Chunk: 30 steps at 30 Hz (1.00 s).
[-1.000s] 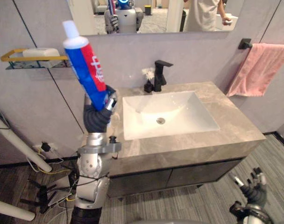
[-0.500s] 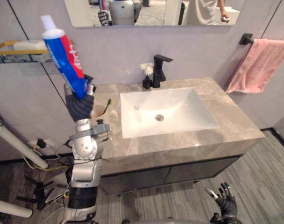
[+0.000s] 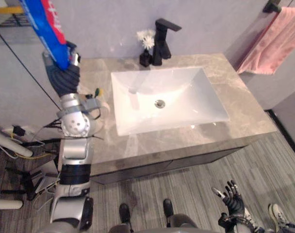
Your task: Organize washtable
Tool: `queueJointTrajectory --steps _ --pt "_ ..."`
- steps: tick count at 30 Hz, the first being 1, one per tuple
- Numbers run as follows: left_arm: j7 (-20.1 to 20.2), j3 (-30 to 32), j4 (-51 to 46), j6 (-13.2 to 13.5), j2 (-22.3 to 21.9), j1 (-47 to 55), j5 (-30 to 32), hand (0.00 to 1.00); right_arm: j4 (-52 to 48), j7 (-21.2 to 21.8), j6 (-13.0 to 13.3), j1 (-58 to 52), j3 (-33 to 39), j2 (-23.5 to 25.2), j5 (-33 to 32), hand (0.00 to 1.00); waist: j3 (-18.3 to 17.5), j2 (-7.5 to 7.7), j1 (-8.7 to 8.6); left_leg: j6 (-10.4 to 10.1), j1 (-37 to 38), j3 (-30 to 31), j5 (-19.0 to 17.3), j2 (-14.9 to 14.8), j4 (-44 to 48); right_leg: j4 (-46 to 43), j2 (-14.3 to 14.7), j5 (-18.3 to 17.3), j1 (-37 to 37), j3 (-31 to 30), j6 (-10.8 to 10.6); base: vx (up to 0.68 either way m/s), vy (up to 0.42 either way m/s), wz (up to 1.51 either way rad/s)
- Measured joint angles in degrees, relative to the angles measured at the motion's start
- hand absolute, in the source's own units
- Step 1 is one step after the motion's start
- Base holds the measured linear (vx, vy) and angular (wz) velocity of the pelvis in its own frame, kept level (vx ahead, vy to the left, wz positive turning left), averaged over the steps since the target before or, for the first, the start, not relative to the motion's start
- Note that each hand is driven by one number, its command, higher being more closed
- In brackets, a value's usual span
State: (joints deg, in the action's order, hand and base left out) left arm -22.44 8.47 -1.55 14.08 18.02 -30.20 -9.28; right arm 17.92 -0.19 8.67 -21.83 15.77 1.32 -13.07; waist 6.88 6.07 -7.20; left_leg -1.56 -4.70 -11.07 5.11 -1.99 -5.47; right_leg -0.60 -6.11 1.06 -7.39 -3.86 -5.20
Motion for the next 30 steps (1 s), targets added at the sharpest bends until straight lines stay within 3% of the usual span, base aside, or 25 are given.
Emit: queueJointTrajectory --steps 4,21,30 --pt "-1.5 1.4 0.1 0.5 0.2 -1.4 -0.1 1.00 1.5 -0.7 0.1 0.0 0.0 0.0 -0.4 0.00 1.0 0.09 -0.04 0.0 0.1 -0.3 -0.1 0.0 0.0 0.7 0.1 0.5 0.2 -0.9 0.1 0.02 -0.004 -0.07" --pt "-0.1 2.4 0.1 1.6 0.0 -0.3 -0.1 1.00 3.8 0.5 1.1 0.2 -1.3 -1.8 -0.4 0.00 2.1 -0.26 0.14 0.0 1.2 1.4 -0.1 0.1 -0.4 0.9 0.0 0.3 2.1 1.0 0.3 -0.01 -0.004 0.04" --pt "1.4 1.7 -2.1 2.1 -3.1 4.7 -0.2 1.00 3.9 0.7 1.1 0.1 -2.5 -1.8 -0.4 0.00 2.1 -0.26 0.20 -0.1 2.3 1.8 -0.1 0.0 -0.4 1.6 0.0 0.3 3.7 1.6 0.3 0.00 -0.003 0.02"
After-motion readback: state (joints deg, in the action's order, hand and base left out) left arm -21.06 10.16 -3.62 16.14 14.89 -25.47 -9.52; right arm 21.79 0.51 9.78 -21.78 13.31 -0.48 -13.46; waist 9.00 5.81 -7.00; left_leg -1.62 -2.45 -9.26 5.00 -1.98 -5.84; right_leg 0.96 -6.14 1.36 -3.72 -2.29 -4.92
